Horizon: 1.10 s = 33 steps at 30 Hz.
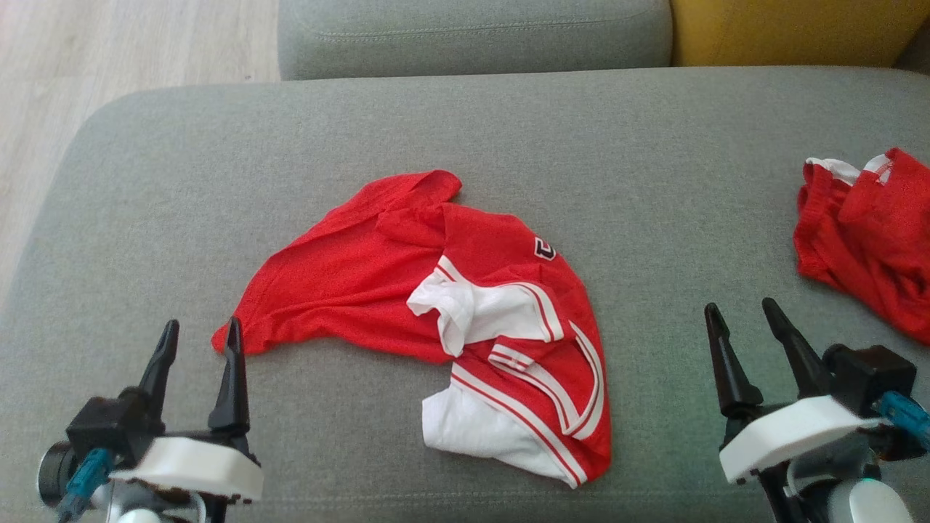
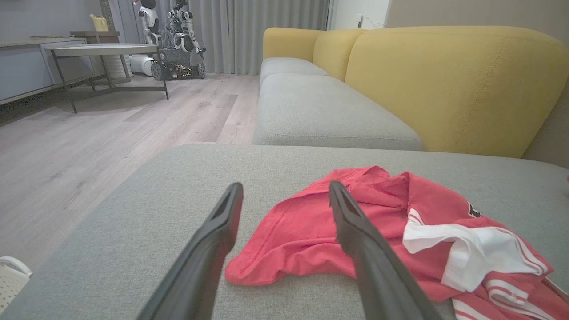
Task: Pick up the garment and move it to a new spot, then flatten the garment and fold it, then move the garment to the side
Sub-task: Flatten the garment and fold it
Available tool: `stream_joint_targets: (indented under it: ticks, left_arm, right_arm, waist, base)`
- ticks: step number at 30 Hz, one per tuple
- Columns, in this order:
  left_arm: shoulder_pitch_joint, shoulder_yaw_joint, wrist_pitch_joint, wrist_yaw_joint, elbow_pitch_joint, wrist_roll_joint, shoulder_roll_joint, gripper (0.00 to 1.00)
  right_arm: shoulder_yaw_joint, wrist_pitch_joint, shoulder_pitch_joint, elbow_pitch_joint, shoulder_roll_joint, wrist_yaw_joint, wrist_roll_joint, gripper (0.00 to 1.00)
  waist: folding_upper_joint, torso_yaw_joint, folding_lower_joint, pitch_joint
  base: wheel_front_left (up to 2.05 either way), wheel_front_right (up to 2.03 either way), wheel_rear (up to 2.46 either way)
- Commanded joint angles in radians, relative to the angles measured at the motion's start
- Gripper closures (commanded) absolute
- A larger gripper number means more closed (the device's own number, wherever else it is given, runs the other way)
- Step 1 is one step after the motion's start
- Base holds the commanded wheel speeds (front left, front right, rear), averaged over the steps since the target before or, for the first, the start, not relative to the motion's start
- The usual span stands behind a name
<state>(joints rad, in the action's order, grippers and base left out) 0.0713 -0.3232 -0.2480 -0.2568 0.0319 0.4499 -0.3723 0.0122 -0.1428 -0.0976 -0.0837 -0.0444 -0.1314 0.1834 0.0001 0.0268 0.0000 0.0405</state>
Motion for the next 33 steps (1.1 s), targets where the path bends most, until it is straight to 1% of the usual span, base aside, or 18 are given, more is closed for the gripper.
stream_joint_targets:
  ticks: [1, 9, 15, 20, 26, 27, 28, 29, 33]
  left_arm:
    - [-0.033, 0.040, -0.003, -0.007, 0.036, -0.002, -0.027, 0.00]
    - [-0.038, 0.028, 0.002, -0.009, 0.044, -0.007, -0.030, 0.00]
    - [-0.084, 0.008, 0.004, 0.007, 0.045, -0.015, -0.026, 0.00]
    - [-0.126, 0.004, -0.001, 0.020, 0.028, -0.020, -0.018, 0.00]
    - [-0.158, 0.010, -0.008, 0.040, 0.002, -0.021, -0.003, 0.00]
    - [-0.162, 0.010, -0.009, 0.044, -0.001, -0.022, 0.000, 0.00]
    - [-0.166, 0.009, -0.010, 0.048, -0.004, -0.023, 0.004, 0.00]
    - [-0.171, 0.008, -0.011, 0.052, -0.007, -0.025, 0.007, 0.00]
    - [-0.182, 0.012, -0.012, 0.062, -0.016, -0.032, 0.020, 0.00]
  right_arm:
    - [0.021, -0.004, 0.011, -0.041, -0.006, 0.001, -0.002, 0.00]
    - [0.022, -0.014, 0.012, -0.047, -0.006, 0.001, -0.009, 0.00]
    - [0.083, -0.069, 0.026, -0.004, -0.006, 0.001, -0.034, 0.00]
    - [0.141, -0.085, 0.040, 0.092, -0.006, 0.001, -0.030, 0.00]
    - [0.145, -0.074, 0.094, 0.254, -0.006, 0.001, -0.024, 0.00]
    - [0.140, -0.073, 0.107, 0.283, -0.006, 0.001, -0.025, 0.16]
    - [0.133, -0.070, 0.120, 0.308, -0.006, 0.001, -0.026, 0.81]
    - [0.124, -0.065, 0.132, 0.328, -0.006, 0.001, -0.023, 1.00]
    - [0.077, -0.041, 0.178, 0.371, -0.006, 0.001, -0.034, 1.00]
  waist:
    - [-0.0001, 0.001, 0.0000, 0.000]
    - [-0.0001, 0.007, 0.0000, 0.001]
    - [-0.0001, 0.048, 0.0000, 0.041]
    - [-0.0001, 0.102, 0.0000, 0.071]
    - [-0.0001, 0.140, 0.0000, 0.102]
    - [-0.0001, 0.144, 0.0000, 0.106]
    - [-0.0001, 0.149, 0.0000, 0.111]
    - [-0.0001, 0.154, 0.0000, 0.115]
    - [-0.0001, 0.166, 0.0000, 0.126]
  base:
    - [0.00, 0.00, 0.00]
    - [0.00, 0.00, 0.00]
    - [0.00, 0.00, 0.00]
    - [0.00, 0.00, 0.00]
    - [0.00, 0.00, 0.00]
    - [0.00, 0.00, 0.00]
    - [0.00, 0.00, 0.00]
    - [0.00, 0.00, 0.00]
    - [0.00, 0.00, 0.00]
